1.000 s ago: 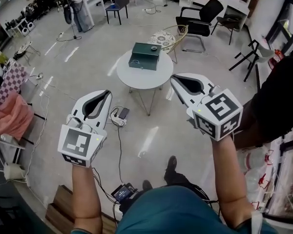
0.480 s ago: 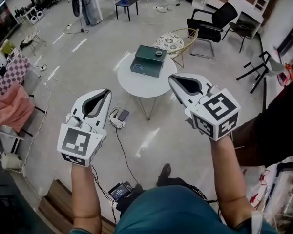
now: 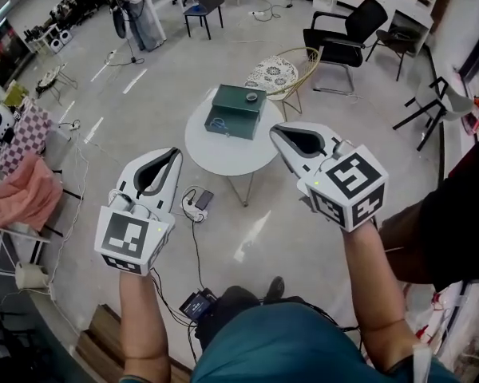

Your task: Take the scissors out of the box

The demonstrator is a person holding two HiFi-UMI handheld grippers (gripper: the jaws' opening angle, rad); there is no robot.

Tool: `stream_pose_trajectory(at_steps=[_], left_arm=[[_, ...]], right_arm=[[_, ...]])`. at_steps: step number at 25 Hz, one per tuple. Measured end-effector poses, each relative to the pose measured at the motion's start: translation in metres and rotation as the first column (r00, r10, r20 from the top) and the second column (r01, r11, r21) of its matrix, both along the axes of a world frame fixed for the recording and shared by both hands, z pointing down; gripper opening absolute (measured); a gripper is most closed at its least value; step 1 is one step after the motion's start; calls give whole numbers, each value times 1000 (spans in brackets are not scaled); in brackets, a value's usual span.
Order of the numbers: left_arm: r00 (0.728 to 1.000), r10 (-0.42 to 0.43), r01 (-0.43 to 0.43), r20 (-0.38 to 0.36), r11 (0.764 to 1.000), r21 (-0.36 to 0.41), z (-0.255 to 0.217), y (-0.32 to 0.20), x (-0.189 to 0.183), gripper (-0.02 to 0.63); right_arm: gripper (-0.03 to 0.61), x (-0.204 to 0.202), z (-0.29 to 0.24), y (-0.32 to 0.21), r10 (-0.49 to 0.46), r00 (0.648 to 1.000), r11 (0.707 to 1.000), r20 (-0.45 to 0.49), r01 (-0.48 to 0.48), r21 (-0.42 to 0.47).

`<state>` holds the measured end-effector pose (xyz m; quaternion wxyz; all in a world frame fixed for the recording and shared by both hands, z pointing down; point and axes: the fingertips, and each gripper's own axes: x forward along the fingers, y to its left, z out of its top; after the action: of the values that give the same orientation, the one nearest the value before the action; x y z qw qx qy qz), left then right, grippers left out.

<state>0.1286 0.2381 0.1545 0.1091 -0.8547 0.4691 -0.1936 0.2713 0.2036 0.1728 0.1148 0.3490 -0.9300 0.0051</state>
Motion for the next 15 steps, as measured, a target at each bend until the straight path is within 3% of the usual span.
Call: stream_pose_trajectory(at_steps=[9, 15], left_arm=[[997, 73, -73, -24, 997, -7, 20, -127, 3, 23], [985, 166, -166, -38, 986, -6, 18, -226, -37, 23]], right_arm=[[37, 9, 25, -102, 79, 997, 996, -23, -80, -25], [38, -34, 21, -183, 166, 985, 986, -42, -167, -26]])
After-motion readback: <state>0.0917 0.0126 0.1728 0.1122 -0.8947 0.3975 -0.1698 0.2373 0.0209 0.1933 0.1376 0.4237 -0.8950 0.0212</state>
